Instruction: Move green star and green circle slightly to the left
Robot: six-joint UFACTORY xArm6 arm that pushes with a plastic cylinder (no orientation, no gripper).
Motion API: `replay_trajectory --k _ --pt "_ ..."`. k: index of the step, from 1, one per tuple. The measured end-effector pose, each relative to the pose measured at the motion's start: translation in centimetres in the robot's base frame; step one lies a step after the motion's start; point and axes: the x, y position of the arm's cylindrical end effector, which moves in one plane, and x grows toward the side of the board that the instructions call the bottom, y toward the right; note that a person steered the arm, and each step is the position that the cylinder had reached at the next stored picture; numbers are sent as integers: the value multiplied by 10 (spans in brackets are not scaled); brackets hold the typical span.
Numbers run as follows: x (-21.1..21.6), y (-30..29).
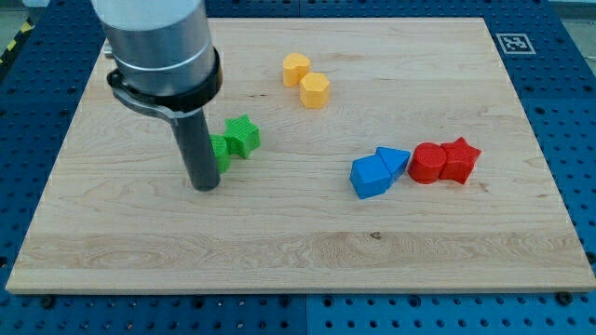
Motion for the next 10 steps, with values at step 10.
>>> replay_trajectory --k 10 --pt "-26 107"
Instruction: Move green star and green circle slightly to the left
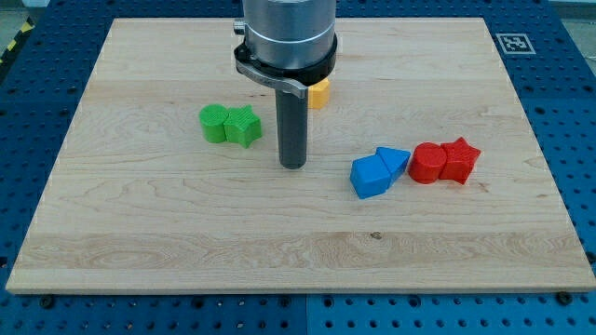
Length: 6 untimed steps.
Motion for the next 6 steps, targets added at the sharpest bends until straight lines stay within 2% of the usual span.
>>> replay_trajectory --k 2,4,6 --pt "0 -20" --pt "-30 -30" --pt "-23 -42"
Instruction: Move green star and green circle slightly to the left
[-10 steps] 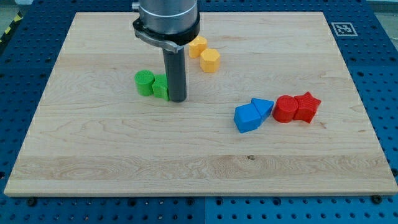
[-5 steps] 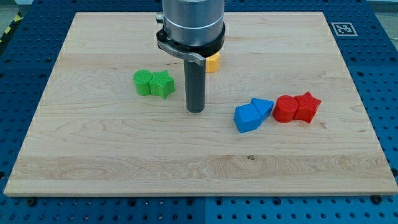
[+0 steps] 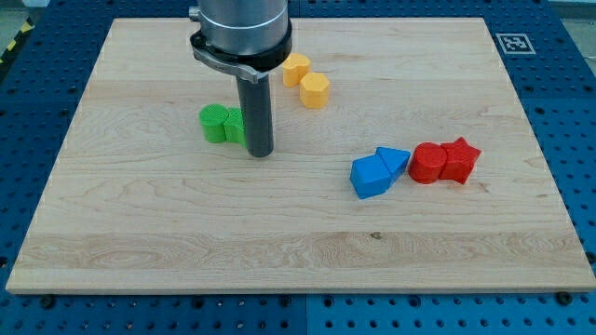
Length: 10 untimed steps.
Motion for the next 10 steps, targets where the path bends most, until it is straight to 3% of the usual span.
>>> replay_trajectory --k 1,5,10 --pt "-32 -10" --pt "-90 -60" --pt "-98 -97"
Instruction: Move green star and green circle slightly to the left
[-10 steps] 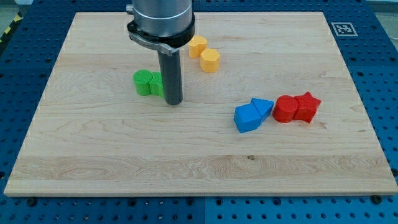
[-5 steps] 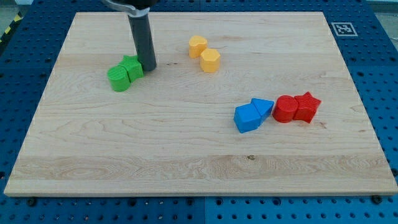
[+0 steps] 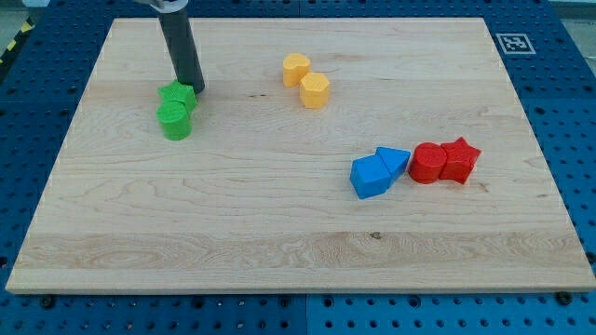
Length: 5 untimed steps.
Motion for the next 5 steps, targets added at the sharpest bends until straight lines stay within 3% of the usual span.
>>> replay_trajectory --k 2,5 --pt "3 1" --pt "46 89"
